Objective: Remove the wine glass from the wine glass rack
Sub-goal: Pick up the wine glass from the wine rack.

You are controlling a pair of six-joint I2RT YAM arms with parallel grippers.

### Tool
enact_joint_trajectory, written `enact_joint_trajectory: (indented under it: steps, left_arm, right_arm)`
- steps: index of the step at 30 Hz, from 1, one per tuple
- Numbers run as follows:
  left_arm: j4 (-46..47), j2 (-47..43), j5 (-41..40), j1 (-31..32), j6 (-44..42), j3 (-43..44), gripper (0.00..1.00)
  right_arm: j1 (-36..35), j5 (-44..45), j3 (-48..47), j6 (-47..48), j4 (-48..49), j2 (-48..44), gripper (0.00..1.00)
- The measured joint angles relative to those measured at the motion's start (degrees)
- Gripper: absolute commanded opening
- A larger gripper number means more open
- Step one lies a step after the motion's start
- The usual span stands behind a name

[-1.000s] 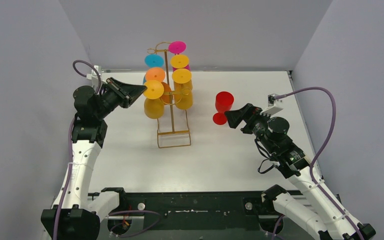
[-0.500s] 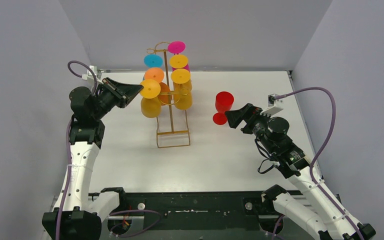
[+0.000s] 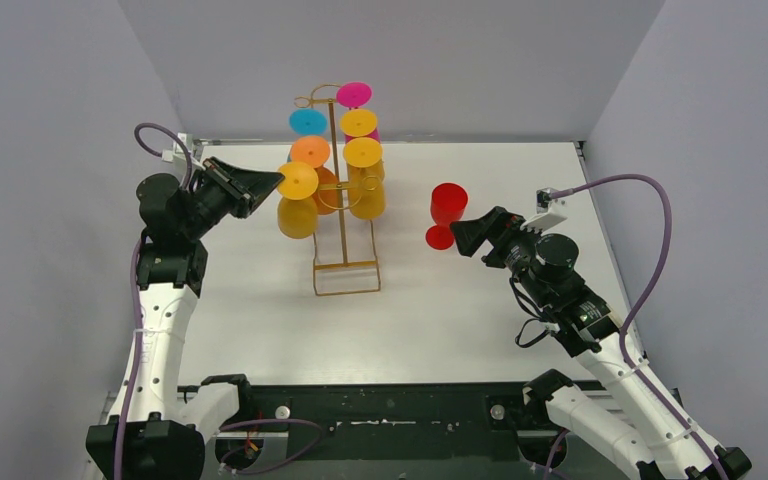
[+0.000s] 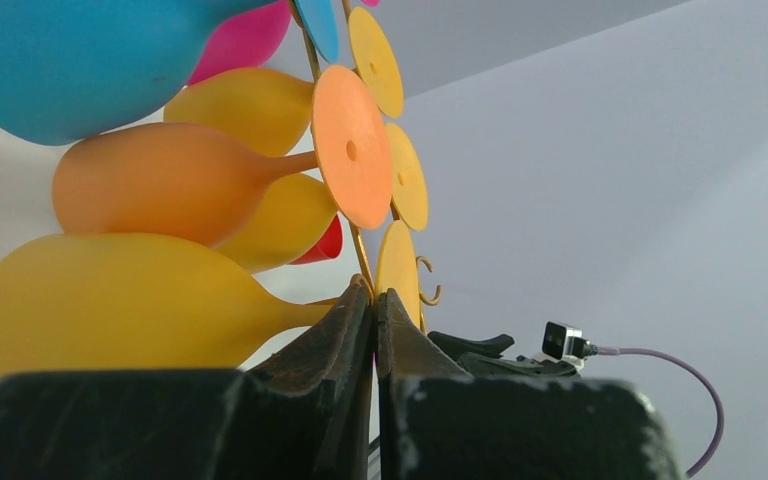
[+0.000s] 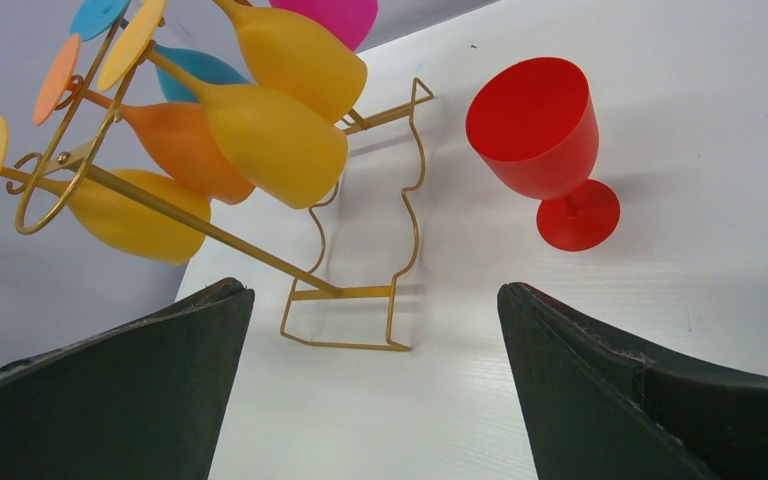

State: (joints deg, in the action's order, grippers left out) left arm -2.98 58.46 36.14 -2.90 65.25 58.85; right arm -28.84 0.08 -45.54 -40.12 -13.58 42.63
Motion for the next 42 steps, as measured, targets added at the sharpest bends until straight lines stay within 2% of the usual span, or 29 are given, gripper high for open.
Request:
enact_joint_trajectory:
  steps: [13,42]
  left_arm:
    - [-1.2,-0.5,0.0,-0.3,-0.7,0.0,0.00]
    - [-9.0,-6.5,1.2,-1.0,-8.0,0.0,0.00]
  right_arm:
    - [0.0,0.0,0.0,0.0,0.0,0.0,1.00]
    - [0.0,-0.1,0.0,-0.1,0.1,-2.5,1.00]
